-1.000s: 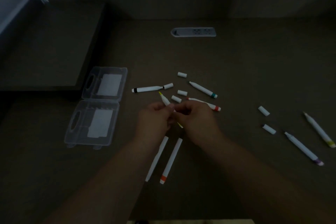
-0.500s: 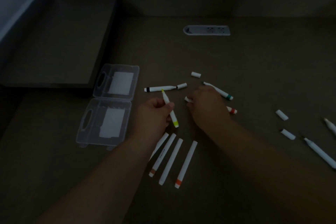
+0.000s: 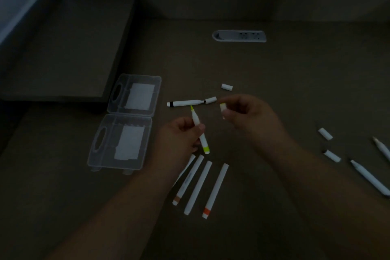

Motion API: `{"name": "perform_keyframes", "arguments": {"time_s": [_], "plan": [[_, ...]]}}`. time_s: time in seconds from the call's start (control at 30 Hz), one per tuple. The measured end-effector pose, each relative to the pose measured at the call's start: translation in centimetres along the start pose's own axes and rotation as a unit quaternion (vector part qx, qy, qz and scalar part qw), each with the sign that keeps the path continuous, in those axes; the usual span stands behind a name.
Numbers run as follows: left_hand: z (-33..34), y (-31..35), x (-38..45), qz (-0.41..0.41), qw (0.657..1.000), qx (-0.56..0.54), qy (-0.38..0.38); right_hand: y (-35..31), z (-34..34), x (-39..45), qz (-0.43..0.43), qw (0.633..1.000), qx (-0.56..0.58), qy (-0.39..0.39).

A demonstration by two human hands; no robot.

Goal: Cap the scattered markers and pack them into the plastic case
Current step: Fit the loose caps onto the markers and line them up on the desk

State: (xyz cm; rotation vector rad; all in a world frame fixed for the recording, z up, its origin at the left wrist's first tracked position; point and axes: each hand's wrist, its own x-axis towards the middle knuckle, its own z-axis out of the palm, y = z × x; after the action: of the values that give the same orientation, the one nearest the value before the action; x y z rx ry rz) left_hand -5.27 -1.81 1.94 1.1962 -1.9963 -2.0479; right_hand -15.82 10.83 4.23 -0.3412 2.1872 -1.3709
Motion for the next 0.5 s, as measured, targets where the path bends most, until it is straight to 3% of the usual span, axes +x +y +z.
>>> {"name": "perform_keyframes", "arguments": {"time_s": [0.07, 0.13, 0.27, 0.4, 0.5], "plan": [[0.0, 0.0, -0.3, 0.000, 1.000, -0.002, -0.011, -0.5, -0.8, -0.7, 0.075, 0.977, 0.198, -0.024], [0.0, -0.2, -0.6, 0.001, 1.000, -0.004, -0.015, -0.4, -1.4, -1.4, 0.125, 0.920, 0.368, -0.057], [0.2, -0.4, -1.0, 0.000, 1.000, -0.010, -0.017, 0.3, -2.1, -2.0, 0.202, 0.859, 0.462, -0.091], [0.6, -0.6, -1.4, 0.004, 1.000, -0.007, -0.023, 0.9, -2.2, -2.3, 0.193, 0.870, 0.447, -0.078], [0.8, -0.7, -1.6, 0.022, 0.999, 0.000, -0.031, 1.0, -2.0, -2.4, 0.125, 0.937, 0.323, -0.035]]}}
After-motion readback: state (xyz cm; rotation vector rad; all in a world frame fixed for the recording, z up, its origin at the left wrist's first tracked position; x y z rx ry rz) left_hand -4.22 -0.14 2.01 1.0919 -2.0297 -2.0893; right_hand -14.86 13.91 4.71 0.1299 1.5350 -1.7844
